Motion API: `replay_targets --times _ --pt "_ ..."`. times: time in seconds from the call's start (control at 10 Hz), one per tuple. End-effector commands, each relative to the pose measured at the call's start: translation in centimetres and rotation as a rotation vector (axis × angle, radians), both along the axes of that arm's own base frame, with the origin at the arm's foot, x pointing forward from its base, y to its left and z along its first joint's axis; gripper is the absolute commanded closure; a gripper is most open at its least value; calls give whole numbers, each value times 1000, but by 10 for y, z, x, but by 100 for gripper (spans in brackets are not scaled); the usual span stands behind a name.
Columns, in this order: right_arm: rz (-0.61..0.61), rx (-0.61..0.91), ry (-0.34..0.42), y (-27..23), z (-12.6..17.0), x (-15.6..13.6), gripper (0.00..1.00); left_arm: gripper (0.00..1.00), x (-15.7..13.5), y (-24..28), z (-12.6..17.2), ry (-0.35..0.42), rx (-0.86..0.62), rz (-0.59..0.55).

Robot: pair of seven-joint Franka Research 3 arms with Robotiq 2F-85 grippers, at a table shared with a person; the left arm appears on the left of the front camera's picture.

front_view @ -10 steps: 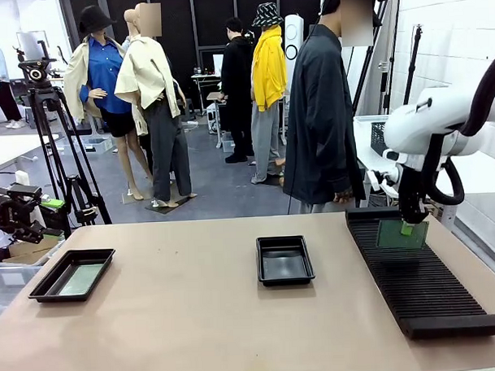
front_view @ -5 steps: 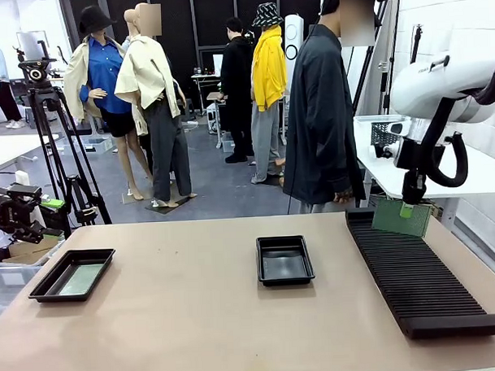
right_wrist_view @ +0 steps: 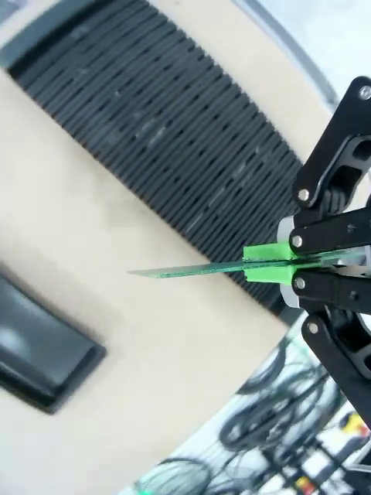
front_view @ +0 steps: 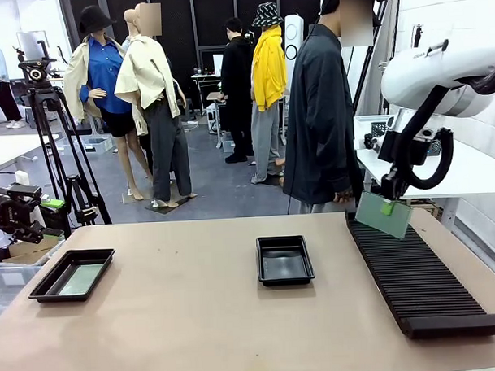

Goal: Inspect and transfer BCBs to ESD trays.
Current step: Pick up the Blank PCB from the PCB Rack and place it in the right ESD tray.

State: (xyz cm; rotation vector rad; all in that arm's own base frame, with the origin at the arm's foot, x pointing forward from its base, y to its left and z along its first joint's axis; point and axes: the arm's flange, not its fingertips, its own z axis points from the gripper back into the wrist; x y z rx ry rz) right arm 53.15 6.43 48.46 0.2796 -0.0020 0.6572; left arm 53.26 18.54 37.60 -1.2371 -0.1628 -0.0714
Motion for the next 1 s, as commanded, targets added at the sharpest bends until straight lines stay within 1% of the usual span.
replay_targets --times 0.0,0.2,0.5,0.6,0.7,0.9 --pt "-184 52 5 17 3 -8 100 0 -2 -2 2 -6 -17 10" --pt "-344 55 44 29 11 -12 100 0 -2 -2 2 -6 -17 10" --pt "-520 115 102 41 13 -14 100 0 -2 -2 2 -6 -17 10" --pt "-578 115 137 47 14 -14 100 0 -2 -2 2 -6 -17 10" --pt "-642 117 145 53 12 -14 100 0 -2 -2 2 -6 -17 10" --pt "-755 189 144 66 1 -20 100 0 -2 -2 2 -6 -17 10"
